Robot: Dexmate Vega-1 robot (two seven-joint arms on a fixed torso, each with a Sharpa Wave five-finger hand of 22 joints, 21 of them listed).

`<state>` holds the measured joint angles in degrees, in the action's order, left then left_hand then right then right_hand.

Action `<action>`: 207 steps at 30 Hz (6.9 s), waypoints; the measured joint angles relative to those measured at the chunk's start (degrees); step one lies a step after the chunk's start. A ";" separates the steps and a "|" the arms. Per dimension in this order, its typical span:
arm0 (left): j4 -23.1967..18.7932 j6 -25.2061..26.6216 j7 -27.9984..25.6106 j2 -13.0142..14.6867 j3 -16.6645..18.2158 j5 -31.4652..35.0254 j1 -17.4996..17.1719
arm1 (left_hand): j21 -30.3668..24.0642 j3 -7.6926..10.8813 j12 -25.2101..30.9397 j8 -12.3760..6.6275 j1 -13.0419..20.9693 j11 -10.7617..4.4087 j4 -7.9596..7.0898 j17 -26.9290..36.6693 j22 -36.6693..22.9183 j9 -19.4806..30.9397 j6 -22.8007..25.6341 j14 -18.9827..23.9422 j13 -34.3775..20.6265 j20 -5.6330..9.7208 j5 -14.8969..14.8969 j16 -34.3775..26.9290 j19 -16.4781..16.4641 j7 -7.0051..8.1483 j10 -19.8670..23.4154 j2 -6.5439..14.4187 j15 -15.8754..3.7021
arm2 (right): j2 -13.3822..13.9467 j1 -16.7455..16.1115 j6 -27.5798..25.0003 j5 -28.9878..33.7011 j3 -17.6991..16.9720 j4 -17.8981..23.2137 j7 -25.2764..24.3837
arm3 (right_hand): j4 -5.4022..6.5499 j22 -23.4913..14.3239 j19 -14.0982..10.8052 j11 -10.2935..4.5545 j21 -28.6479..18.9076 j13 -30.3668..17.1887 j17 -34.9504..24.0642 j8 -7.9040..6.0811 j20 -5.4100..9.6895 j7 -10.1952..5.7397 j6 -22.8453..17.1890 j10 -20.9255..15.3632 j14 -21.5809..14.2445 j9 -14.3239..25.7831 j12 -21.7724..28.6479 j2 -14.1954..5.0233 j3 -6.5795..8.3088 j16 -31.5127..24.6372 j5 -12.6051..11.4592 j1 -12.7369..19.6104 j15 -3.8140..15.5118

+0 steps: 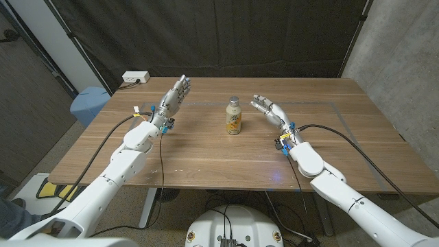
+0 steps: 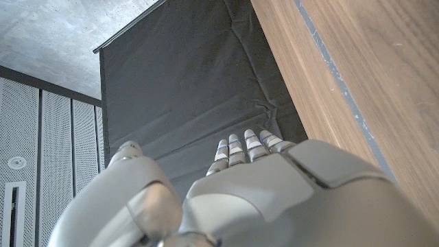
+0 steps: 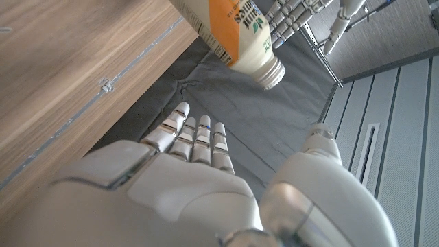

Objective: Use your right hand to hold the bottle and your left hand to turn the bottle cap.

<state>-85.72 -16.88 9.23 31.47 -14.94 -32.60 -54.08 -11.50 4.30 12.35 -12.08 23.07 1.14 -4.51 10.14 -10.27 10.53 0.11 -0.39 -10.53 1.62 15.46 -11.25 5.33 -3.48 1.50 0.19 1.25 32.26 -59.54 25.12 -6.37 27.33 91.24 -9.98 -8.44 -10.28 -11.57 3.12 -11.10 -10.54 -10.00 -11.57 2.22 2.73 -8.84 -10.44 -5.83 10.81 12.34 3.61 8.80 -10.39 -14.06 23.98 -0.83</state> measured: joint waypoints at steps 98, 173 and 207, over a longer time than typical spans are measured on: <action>-3.71 1.69 -3.08 0.97 1.08 -0.56 -4.28 | 0.00 -0.50 -0.35 0.25 0.79 -0.02 -0.01 0.12 0.02 -0.01 0.71 0.60 -0.28 -1.85 -1.50 0.00 0.43 0.10 0.42 0.83 -0.23 | -6.93 16.58 -5.40 20.49 18.60 -19.66 -21.27 | -0.09 -0.28 -18.03 -6.90 -3.85 -0.55 0.01 -3.08 0.54 -3.53 -14.33 -20.42 -21.20 0.46 5.91 0.85 -0.34 -2.39 -4.36 18.32 3.42; -17.46 -1.46 -25.15 17.47 -3.56 41.59 -1.62 | -8.39 0.63 2.47 -3.62 16.75 -6.10 8.23 0.67 -1.60 0.27 26.41 26.15 -0.54 -4.12 -3.68 -2.07 -22.28 4.51 27.50 2.09 -3.92 | -2.77 12.53 -12.44 23.36 17.23 -8.64 -25.41 | 0.71 -1.06 -25.56 -9.60 -4.39 -0.23 -0.13 -5.24 1.18 -6.61 -31.51 -37.71 -39.53 1.44 8.42 -0.06 0.61 -1.45 -0.34 23.19 5.95; -30.57 8.24 -3.48 29.89 -11.07 53.22 16.48 | -4.99 1.66 -0.37 -0.41 23.84 -3.46 11.63 0.25 -1.17 0.55 22.78 20.51 -0.65 -2.01 -3.67 0.47 -14.93 2.14 23.95 1.05 -2.99 | -2.00 13.64 -14.68 22.56 17.75 -6.70 -21.86 | 0.93 -1.05 -26.69 -9.32 -4.66 0.06 -0.14 -4.91 1.46 -6.53 -32.02 -38.64 -40.68 1.17 7.02 -0.15 0.36 -1.01 0.76 23.10 6.27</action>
<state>-116.29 -8.64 5.75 61.36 -26.01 20.61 -37.60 -16.50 5.96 11.98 -12.49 46.91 -2.32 7.13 10.39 -11.45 11.08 22.90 20.13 -11.18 -0.39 11.79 -10.78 -9.59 -1.34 25.46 1.24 -1.73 30.26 -45.90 10.44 16.19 45.08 84.54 -31.84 -7.51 -11.33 -38.26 -6.19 -15.76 -10.49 -10.14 -16.48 3.68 -3.80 -40.86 -49.08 -46.51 11.98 19.36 3.46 9.16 -11.41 -13.30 47.08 5.45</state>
